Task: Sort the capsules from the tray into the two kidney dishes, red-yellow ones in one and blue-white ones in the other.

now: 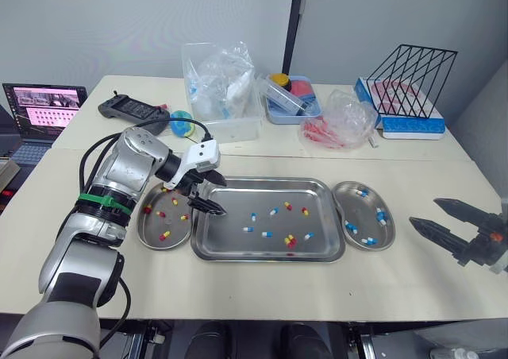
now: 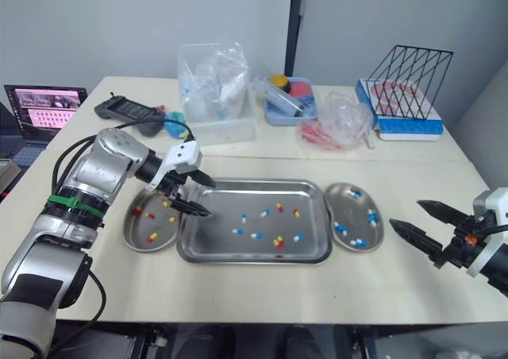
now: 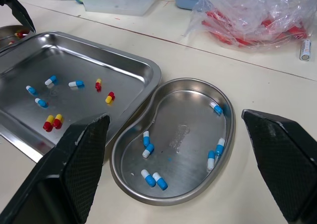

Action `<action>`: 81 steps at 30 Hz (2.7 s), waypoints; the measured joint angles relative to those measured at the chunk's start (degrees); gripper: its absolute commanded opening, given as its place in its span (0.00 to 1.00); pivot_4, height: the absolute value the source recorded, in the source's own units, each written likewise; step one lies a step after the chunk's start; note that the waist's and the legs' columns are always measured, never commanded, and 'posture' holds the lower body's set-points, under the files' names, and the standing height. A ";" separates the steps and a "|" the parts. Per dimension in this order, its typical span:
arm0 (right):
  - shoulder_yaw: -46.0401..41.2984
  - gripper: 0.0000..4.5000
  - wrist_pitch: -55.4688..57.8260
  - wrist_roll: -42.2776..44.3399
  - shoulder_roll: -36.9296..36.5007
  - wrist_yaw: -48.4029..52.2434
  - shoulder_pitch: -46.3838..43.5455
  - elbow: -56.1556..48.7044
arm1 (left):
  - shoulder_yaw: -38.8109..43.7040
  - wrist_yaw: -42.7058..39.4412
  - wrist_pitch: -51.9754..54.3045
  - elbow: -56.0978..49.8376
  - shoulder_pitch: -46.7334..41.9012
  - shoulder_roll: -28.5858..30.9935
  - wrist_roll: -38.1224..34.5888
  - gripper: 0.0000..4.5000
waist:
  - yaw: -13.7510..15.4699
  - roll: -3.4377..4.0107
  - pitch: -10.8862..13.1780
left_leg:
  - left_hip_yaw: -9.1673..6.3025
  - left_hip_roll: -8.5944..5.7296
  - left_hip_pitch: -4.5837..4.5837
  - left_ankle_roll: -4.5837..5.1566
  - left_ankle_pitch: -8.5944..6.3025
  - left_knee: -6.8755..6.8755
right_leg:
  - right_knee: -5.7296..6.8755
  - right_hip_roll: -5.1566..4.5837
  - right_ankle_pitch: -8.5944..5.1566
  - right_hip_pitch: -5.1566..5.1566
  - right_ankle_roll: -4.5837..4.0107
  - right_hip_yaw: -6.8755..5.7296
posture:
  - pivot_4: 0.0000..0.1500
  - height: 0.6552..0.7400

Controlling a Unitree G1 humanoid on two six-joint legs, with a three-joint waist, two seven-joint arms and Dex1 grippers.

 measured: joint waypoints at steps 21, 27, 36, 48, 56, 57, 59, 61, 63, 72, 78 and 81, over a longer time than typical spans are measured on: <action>-0.08 1.00 3.41 3.21 -0.66 0.01 0.22 -3.32 | 13.28 1.40 1.41 -8.95 14.07 9.76 -11.50 0.99 | -0.13 0.01 -0.01 | 0.01 0.10 0.09 0.00 0.00 -0.01 | 0.04 -0.05 0.00 0.07 -0.01 -0.01 | 1.00 1.00; 1.98 1.00 3.37 3.03 -1.54 0.18 -3.27 -0.80 | 24.91 7.60 -3.04 -12.45 23.11 11.52 -16.28 0.99 | 0.03 0.01 -0.01 | 0.01 0.14 0.10 0.00 0.00 -0.01 | 0.03 -0.07 0.01 0.07 -0.01 -0.03 | 1.00 1.00; 6.26 1.00 1.68 0.06 -1.77 3.28 -8.46 7.46 | 40.61 11.78 -6.52 -14.77 40.43 12.82 -23.54 0.99 | -0.20 0.03 -0.01 | 0.12 0.21 0.21 -0.01 0.00 -0.08 | 0.02 -0.09 0.00 0.06 -0.05 -0.01 | 1.00 1.00; 9.27 1.00 0.61 -2.94 -2.76 6.30 -11.20 10.58 | 45.06 12.43 -11.08 -10.65 44.37 15.24 -25.15 0.99 | -0.08 0.04 -0.02 | 0.18 0.22 0.21 -0.02 0.00 -0.15 | 0.02 -0.15 0.00 0.03 -0.09 -0.05 | 1.00 1.00; 9.67 1.00 0.54 -3.33 -3.58 6.99 -12.63 10.80 | 45.60 11.91 -11.20 -9.34 45.38 15.24 -27.24 0.99 | -0.03 0.04 -0.02 | 0.20 0.24 0.21 -0.02 0.00 -0.15 | 0.01 -0.16 0.01 0.02 -0.10 -0.06 | 1.00 1.00; 9.83 1.00 0.61 -3.44 -3.80 7.05 -12.73 10.72 | 45.69 11.92 -11.13 -9.38 45.53 15.24 -27.43 0.99 | -0.05 0.04 -0.02 | 0.20 0.24 0.21 -0.02 0.00 -0.15 | 0.00 -0.16 0.01 0.02 -0.10 -0.06 | 1.00 1.00; 10.39 1.00 0.95 -3.20 -3.81 6.91 -13.90 9.75 | 46.03 11.97 -10.45 -9.71 46.49 15.24 -28.20 0.99 | -0.16 0.05 -0.02 | 0.24 0.27 0.22 -0.02 0.00 -0.16 | 0.02 -0.17 0.02 -0.01 -0.11 -0.05 | 1.00 1.00; 12.00 1.00 0.97 -3.15 -4.26 6.92 -15.46 7.96 | 46.15 11.94 -9.26 -11.08 47.92 15.23 -28.74 0.99 | -0.39 0.04 -0.02 | 0.25 0.33 0.23 -0.03 0.00 -0.18 | 0.02 -0.14 0.02 -0.02 -0.17 -0.06 | 1.00 1.00; 14.25 1.00 0.96 -3.38 -4.89 6.90 -16.93 6.16 | 46.22 11.91 -8.29 -12.86 49.65 15.25 -29.42 0.99 | -0.52 0.05 -0.02 | 0.26 0.36 0.24 -0.03 0.00 -0.19 | 0.01 -0.14 0.01 -0.03 -0.19 -0.07 | 1.00 1.00; 24.14 1.00 4.63 -1.38 -4.80 6.61 -26.01 -3.08 | 47.30 11.72 -4.15 -21.08 55.05 15.35 -31.73 0.99 | -0.36 0.05 -0.01 | 0.26 0.38 0.21 -0.04 -0.01 -0.21 | -0.06 -0.25 0.00 -0.06 -0.25 -0.15 | 1.00 1.00; 42.92 1.00 10.11 -2.29 4.30 4.04 -43.76 -9.09 | 48.23 13.08 -1.19 -28.15 59.24 15.34 -33.22 0.99 | -1.56 0.08 0.01 | 0.29 0.64 0.17 -0.19 0.01 -0.30 | -0.01 -0.14 0.01 -0.24 -0.56 -0.25 | 1.00 1.00; 50.45 1.00 13.86 -4.84 5.61 2.51 -48.00 -9.20 | 48.51 14.40 1.44 -32.14 60.79 15.32 -35.05 0.99 | -1.11 0.08 0.01 | 0.22 0.63 0.12 -0.25 -0.05 -0.30 | -0.03 -0.18 -0.05 -0.25 -0.66 -0.45 | 1.00 1.00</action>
